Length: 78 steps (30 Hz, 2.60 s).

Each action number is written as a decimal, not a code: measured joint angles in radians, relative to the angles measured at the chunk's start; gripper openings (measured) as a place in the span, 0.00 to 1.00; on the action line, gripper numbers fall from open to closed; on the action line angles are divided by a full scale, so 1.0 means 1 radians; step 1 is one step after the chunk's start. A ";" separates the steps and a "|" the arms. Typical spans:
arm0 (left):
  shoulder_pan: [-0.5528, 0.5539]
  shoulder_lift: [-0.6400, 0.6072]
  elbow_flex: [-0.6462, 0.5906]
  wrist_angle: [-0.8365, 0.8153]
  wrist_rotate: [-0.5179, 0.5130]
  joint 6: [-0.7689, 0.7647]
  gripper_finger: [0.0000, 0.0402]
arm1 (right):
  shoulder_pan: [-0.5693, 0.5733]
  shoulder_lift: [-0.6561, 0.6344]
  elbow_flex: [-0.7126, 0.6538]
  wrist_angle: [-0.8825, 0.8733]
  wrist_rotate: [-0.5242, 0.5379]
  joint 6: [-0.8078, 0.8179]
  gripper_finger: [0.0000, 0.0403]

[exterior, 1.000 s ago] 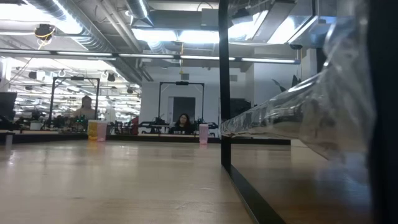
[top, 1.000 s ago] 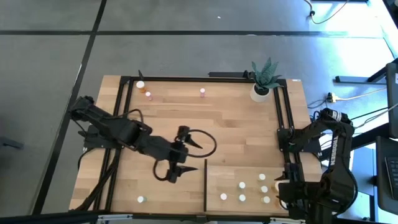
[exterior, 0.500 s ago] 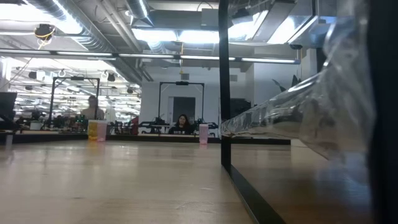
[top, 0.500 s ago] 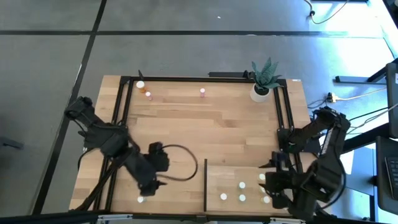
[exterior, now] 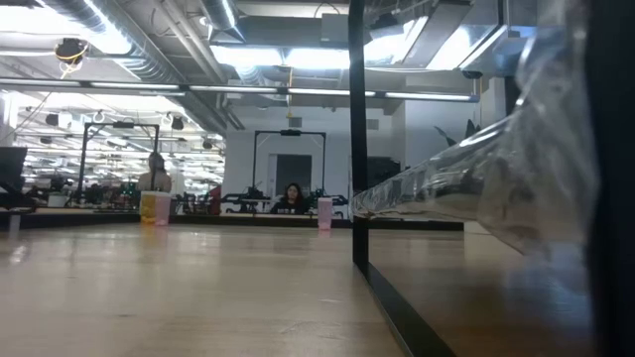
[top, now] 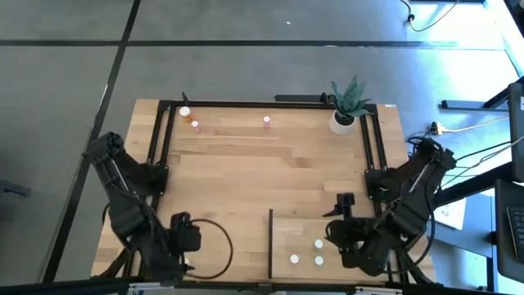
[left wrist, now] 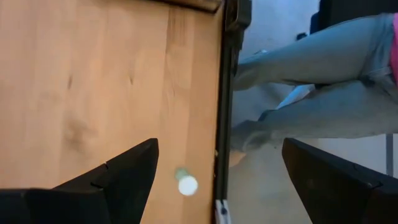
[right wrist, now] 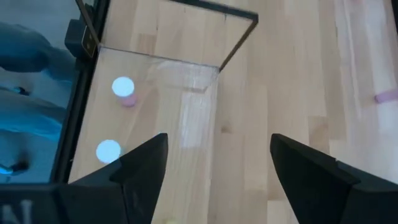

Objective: Pick and place medicine bottles onto shelf by color
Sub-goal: Put the green pill bottle on the shelf aligned with the other green pill bottle

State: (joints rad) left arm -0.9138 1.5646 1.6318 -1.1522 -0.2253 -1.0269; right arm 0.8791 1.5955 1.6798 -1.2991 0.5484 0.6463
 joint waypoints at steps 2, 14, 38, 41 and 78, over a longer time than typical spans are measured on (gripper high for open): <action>-0.019 0.023 0.000 0.000 0.000 -0.045 0.83 | -0.011 0.000 0.000 0.014 0.000 -0.034 0.71; -0.093 0.199 0.000 0.000 0.009 -0.168 0.83 | -0.053 0.000 0.000 0.032 0.000 -0.093 0.71; -0.179 0.316 -0.086 -0.073 -0.041 -0.310 0.83 | -0.053 0.000 0.000 0.061 -0.001 -0.105 0.71; -0.180 0.316 -0.115 -0.044 -0.037 -0.311 0.83 | -0.053 0.000 0.000 0.061 -0.001 -0.105 0.71; -0.186 0.315 -0.301 0.116 -0.027 -0.332 0.83 | -0.053 0.000 -0.001 0.060 -0.002 -0.106 0.71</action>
State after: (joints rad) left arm -1.0996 1.8801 1.3308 -1.0358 -0.2523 -1.3594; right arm 0.8265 1.5955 1.6791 -1.2391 0.5465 0.5407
